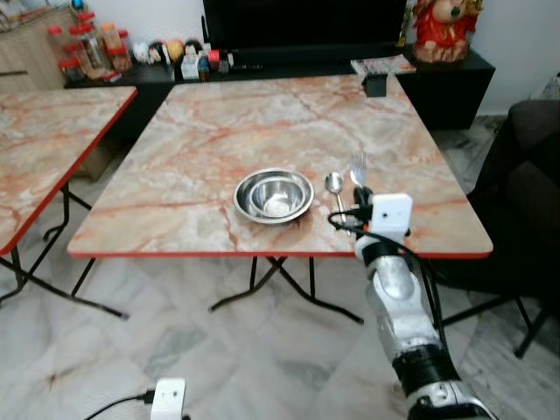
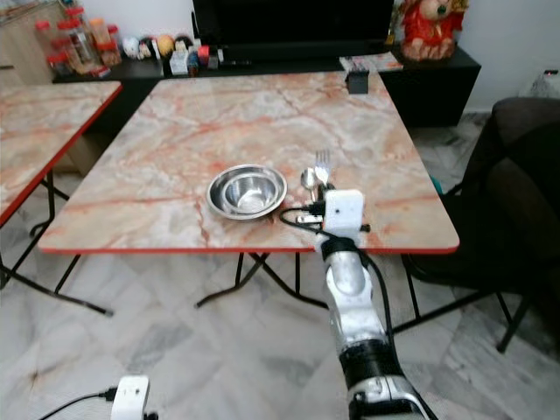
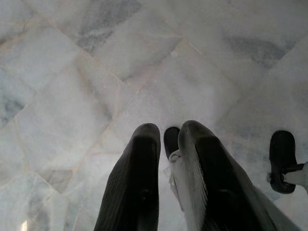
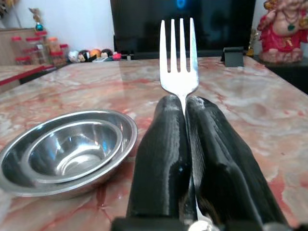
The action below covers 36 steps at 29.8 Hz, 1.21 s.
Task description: Setting the table
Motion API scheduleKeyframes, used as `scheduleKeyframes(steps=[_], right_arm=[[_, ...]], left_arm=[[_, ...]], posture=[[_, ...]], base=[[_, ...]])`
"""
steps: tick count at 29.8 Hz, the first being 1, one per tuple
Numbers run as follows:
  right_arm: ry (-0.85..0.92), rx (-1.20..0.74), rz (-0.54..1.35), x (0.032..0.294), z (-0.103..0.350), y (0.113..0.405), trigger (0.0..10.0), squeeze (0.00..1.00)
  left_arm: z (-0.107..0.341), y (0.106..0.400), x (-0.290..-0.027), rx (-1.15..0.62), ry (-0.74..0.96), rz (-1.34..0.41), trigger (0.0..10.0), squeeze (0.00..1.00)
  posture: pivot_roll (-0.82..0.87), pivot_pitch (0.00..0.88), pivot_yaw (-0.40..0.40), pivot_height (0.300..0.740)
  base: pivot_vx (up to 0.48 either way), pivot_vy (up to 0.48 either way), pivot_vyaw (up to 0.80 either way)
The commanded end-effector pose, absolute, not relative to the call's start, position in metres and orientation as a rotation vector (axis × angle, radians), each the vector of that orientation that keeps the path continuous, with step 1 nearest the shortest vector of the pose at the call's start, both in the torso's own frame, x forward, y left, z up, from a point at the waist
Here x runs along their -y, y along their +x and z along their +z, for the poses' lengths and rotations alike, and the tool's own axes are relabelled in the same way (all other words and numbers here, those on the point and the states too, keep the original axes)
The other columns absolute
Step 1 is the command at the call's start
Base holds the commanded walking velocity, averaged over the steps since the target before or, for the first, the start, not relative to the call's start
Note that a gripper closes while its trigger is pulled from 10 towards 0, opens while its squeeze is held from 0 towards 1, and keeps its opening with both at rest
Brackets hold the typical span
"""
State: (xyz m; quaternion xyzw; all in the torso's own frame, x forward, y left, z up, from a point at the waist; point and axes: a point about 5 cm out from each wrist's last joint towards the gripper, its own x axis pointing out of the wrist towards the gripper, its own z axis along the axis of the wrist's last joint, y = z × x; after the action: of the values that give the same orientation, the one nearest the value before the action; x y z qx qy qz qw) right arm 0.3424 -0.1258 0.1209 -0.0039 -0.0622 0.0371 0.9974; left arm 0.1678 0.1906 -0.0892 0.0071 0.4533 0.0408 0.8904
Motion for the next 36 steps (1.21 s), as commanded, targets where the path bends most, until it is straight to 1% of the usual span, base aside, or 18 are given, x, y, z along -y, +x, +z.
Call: scheduleKeyframes(steps=[1, 6, 7, 9, 36], right_arm=[[0.008, 0.137, 0.088, 0.1226, 0.1255, 0.3449, 10.0, 0.0], [0.01, 0.128, 0.091, 0.1213, 0.1246, 0.3453, 10.0, 0.0], [0.046, 0.116, 0.094, 0.1198, 0.1236, 0.3466, 10.0, 0.0], [0.029, 0.138, 0.106, 0.1179, 0.1257, 0.3469, 10.0, 0.0], [0.038, 0.143, 0.125, 0.1154, 0.1226, 0.3451, 10.0, 0.0]], left_arm=[[-0.0893, 0.167, -0.1927, -0.942, 0.013, 0.101, 10.0, 0.0], [-0.0892, 0.1676, -0.1922, -0.942, 0.014, 0.098, 10.0, 0.0], [-0.0888, 0.1684, -0.1921, -0.94, 0.015, 0.097, 10.0, 0.0], [-0.0886, 0.1688, -0.1922, -0.939, 0.015, 0.098, 10.0, 0.0], [-0.0886, 0.1694, -0.1904, -0.939, 0.018, 0.087, 10.0, 0.0]], posture=[[-0.11, 0.0, 0.057, 0.74], [-0.11, 0.0, 0.058, 0.74], [-0.1, 0.0, 0.057, 0.74], [-0.1, 0.0, 0.058, 0.74], [-0.1, 0.0, 0.058, 0.74]], base=[[0.277, 0.0, 0.0], [0.282, 0.0, 0.0], [0.285, 0.0, -0.79], [0.279, 0.0, -0.77], [0.283, 0.0, 0.0]])
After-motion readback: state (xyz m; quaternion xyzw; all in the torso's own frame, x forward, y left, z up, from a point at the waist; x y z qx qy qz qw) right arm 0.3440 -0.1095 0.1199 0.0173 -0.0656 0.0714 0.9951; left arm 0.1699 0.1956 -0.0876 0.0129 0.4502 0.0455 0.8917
